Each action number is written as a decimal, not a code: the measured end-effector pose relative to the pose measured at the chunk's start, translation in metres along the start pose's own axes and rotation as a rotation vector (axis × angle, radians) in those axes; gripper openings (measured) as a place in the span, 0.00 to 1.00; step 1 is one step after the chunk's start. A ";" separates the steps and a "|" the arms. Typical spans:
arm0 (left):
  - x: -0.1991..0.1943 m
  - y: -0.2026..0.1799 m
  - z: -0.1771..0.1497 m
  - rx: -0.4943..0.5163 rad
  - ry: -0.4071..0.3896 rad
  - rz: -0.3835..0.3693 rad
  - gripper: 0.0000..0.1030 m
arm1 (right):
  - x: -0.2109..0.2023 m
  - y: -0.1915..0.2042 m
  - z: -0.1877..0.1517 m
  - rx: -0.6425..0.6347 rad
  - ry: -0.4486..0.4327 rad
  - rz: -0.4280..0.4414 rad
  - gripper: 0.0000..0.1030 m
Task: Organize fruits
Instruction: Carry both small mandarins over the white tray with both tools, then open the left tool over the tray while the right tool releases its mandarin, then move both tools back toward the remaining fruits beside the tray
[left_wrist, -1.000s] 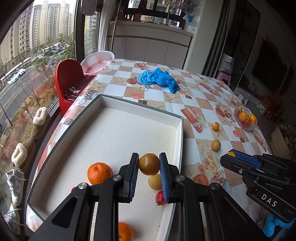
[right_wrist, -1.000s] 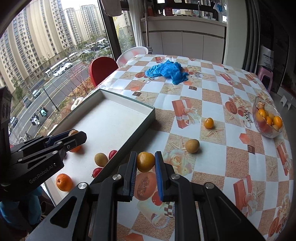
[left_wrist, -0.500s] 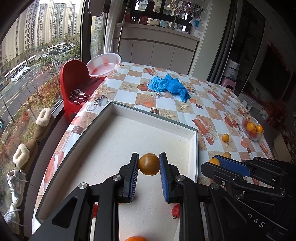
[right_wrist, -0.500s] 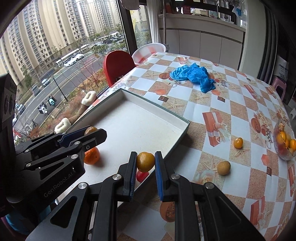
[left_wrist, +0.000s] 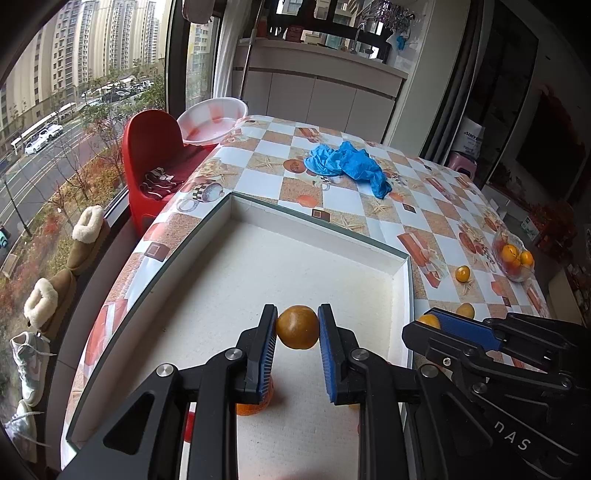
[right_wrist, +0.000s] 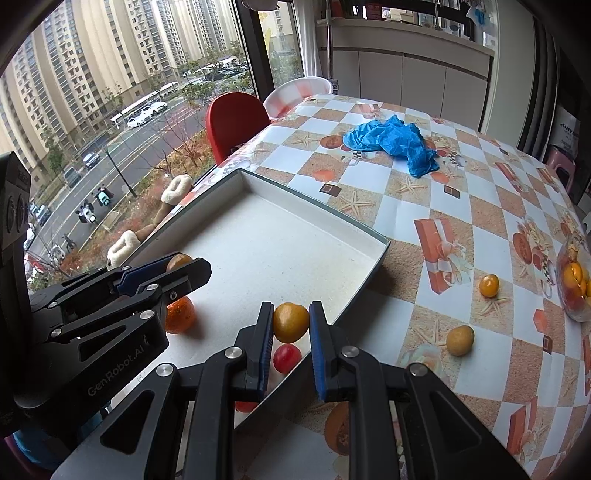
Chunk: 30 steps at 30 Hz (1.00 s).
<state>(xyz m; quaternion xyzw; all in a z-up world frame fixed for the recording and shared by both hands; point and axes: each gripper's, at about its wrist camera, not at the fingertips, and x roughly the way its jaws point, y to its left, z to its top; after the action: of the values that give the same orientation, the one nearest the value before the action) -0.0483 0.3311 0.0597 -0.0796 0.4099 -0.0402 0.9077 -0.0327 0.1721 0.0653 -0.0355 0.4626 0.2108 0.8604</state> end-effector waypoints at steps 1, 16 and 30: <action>0.001 0.000 0.000 0.000 0.001 0.000 0.23 | 0.001 0.000 0.000 -0.001 0.002 0.000 0.20; 0.017 0.004 -0.004 0.003 0.058 0.024 0.23 | 0.027 0.000 0.000 0.035 0.075 0.027 0.21; 0.008 0.023 -0.005 -0.072 0.032 0.104 0.77 | 0.016 -0.015 0.002 0.077 0.043 -0.016 0.75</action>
<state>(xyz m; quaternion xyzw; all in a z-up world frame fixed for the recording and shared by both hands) -0.0469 0.3517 0.0462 -0.0903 0.4294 0.0206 0.8984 -0.0172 0.1643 0.0518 -0.0107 0.4883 0.1851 0.8527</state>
